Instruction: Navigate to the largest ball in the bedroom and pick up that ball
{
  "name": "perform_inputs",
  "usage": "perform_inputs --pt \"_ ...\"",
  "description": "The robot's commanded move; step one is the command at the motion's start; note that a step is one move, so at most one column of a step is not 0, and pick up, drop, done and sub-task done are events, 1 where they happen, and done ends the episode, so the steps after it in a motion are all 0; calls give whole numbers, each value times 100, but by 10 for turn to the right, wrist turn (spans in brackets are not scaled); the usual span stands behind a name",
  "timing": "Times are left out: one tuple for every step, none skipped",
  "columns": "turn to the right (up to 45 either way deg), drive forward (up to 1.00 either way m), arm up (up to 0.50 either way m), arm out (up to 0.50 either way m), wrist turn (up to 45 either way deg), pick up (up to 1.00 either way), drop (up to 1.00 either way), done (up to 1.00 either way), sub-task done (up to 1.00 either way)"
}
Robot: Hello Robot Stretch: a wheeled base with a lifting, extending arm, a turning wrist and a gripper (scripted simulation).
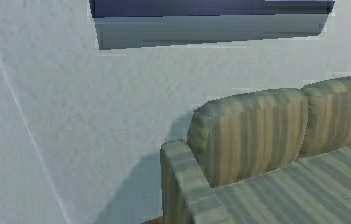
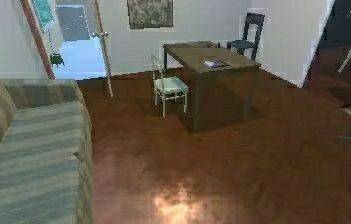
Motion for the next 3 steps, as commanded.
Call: perform_inputs --pt "450 0 0 0 0 0 0 0 0" --pt "360 0 0 0 0 0 0 0 0" --pt "0 15 0 0 0 0 0 0 0"
